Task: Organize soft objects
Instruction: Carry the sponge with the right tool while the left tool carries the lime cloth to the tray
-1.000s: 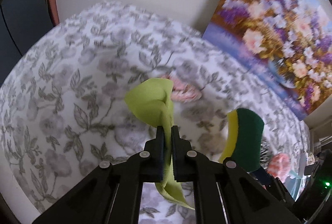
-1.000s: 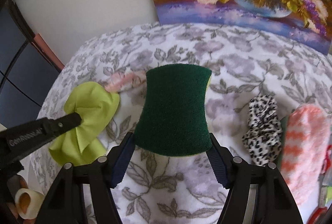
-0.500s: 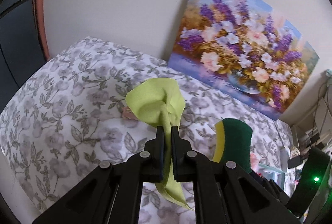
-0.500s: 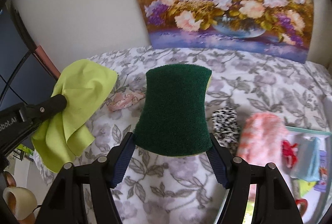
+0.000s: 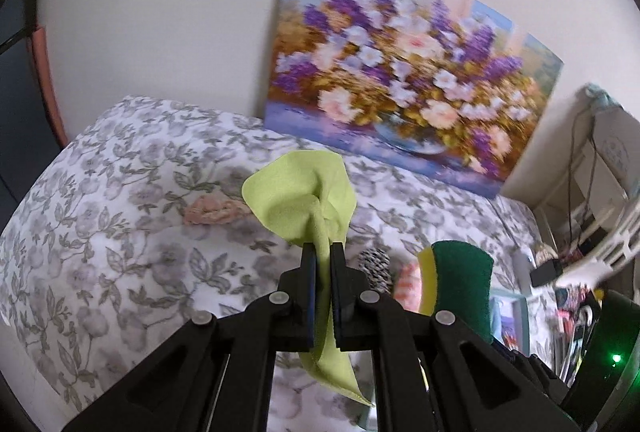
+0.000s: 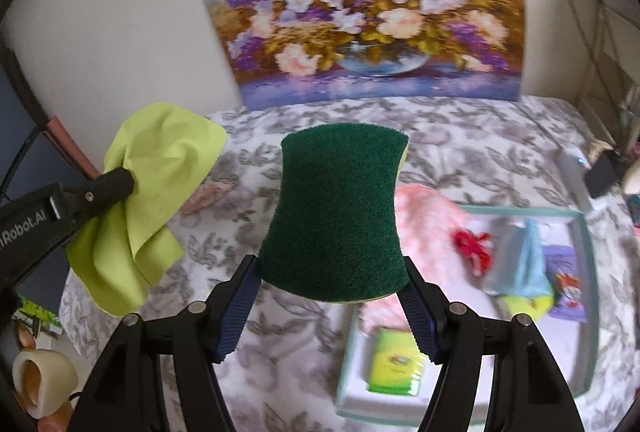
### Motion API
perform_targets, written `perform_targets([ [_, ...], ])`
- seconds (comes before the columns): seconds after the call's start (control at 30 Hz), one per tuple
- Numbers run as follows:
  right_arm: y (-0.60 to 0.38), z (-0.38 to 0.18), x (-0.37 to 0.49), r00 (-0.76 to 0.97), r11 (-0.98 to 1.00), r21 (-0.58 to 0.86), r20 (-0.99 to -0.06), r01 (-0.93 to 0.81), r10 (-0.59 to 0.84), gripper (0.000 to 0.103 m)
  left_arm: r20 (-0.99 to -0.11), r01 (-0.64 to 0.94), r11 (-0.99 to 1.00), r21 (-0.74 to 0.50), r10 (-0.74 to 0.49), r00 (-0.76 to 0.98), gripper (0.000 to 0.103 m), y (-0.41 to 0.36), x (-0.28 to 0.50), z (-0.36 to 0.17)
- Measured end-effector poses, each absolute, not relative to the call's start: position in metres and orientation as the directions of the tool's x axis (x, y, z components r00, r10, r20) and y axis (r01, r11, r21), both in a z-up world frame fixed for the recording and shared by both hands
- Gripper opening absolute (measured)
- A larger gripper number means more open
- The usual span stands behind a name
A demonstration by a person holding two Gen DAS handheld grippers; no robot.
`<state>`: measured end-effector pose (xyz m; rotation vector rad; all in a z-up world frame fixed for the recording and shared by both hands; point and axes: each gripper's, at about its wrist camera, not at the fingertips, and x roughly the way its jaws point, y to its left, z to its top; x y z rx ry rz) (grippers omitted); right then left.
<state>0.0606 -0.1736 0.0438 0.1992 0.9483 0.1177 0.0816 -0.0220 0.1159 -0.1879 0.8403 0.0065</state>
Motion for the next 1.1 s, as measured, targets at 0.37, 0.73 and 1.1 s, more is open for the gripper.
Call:
perform_targets([
  [0.37,-0.246,0.044,0.03,0.571,0.969,0.201,-0.817,0.145,0.084,0.071,-0.767,0.048,0.984,-0.173,-0.165,0.62,0.006,-0.084,0.073,0.1],
  [0.73,-0.327,0.033,0.022,0.526,0.927,0.206,-0.85,0.312,0.012,0.071,-0.804,0.167,0.971,-0.17,-0.235,0.547,0.006,-0.146,0.067,0.076],
  [1.1,-0.378,0.01,0.016,0.473,0.878,0.215,-0.881,0.427,-0.015,0.071,-0.875,0.266,0.955,-0.135,-0.241,0.421,0.006,-0.196,0.068,0.027],
])
